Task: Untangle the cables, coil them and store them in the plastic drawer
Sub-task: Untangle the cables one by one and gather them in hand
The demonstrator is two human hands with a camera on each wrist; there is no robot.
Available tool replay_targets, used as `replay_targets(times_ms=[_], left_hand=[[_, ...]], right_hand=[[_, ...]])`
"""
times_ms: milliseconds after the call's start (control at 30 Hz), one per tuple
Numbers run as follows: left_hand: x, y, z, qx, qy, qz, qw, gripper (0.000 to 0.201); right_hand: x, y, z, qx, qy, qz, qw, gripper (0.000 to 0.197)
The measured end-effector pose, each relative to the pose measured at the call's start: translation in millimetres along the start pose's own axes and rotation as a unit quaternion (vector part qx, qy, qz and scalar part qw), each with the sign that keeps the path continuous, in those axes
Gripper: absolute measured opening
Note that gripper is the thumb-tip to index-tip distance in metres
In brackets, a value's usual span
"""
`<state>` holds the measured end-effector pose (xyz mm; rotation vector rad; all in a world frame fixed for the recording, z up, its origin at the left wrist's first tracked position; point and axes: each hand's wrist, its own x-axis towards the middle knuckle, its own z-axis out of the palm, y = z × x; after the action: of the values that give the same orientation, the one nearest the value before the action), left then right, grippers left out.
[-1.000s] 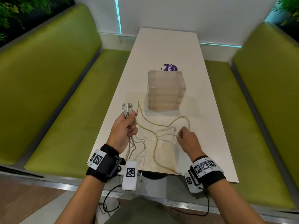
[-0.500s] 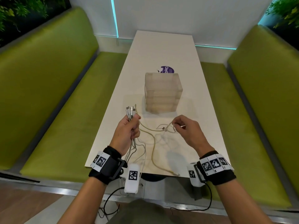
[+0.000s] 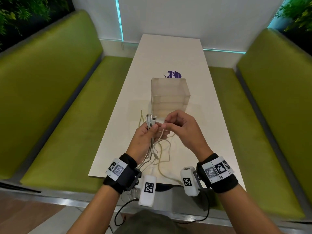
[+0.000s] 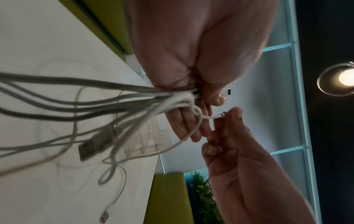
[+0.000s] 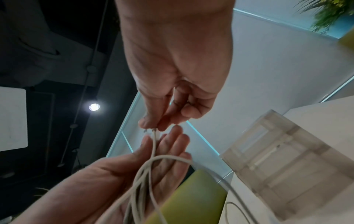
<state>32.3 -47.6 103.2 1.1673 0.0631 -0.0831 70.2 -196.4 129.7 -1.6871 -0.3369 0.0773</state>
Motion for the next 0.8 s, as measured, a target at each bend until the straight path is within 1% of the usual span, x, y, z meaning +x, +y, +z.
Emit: replay_targets(times_ms=[67, 133, 200, 233, 267, 333, 400, 500, 567, 600, 633, 700, 733, 800], left_hand=[[-1, -1, 0, 0.021, -0.024, 0.001, 1.000, 0.028], [-2, -1, -1, 0.036, -0.045, 0.007, 0.998, 0.026], [-2, 0, -1, 0.037, -0.041, 0.020, 0.998, 0.024], [-2, 1, -1, 0.031, -0.029, 0.028, 0.999, 0.022], [-2, 3, -2, 0.021, -0.010, 0.034, 0.999, 0.019], [-1, 7, -8, 0.001, 0.029, 0.043, 0.999, 0.012], [0, 10, -15, -0.015, 0.051, 0.048, 0.997, 0.014], [3, 13, -26, -0.027, 0.075, 0.054, 0.995, 0.016], [4, 15, -31, -0.040, 0.093, 0.052, 0.994, 0.018], [5, 17, -34, -0.050, 0.101, 0.052, 0.992, 0.020], [6, 19, -36, -0.064, 0.110, 0.052, 0.991, 0.020], [9, 24, -43, -0.089, 0.124, 0.056, 0.987, 0.022], [11, 28, -46, -0.092, 0.130, 0.059, 0.985, 0.022], [12, 34, -51, -0.088, 0.135, 0.066, 0.985, 0.022]], right_hand=[[2, -2, 5, -0.009, 0.012, -0.005, 1.000, 0.016], [3, -3, 11, 0.010, 0.021, 0.003, 1.000, 0.017], [2, -2, 15, 0.017, 0.027, 0.008, 0.999, 0.018], [1, 0, 16, -0.003, 0.022, 0.013, 1.000, 0.018], [1, 4, 15, -0.029, 0.006, 0.027, 0.999, 0.019], [-1, 12, 12, -0.082, -0.068, 0.070, 0.992, 0.024], [-6, 19, 11, -0.111, -0.131, 0.094, 0.981, 0.020], [-13, 23, 11, -0.105, -0.159, 0.090, 0.978, 0.008], [-15, 23, 9, -0.113, -0.204, 0.084, 0.969, 0.011], [-16, 24, 8, -0.129, -0.243, 0.091, 0.957, 0.011], [-17, 24, 8, -0.152, -0.291, 0.104, 0.939, 0.008], [-24, 32, 8, -0.208, -0.391, 0.133, 0.887, 0.004], [-29, 38, 10, -0.229, -0.428, 0.144, 0.862, 0.004], [-41, 50, 17, -0.256, -0.467, 0.158, 0.832, 0.006]])
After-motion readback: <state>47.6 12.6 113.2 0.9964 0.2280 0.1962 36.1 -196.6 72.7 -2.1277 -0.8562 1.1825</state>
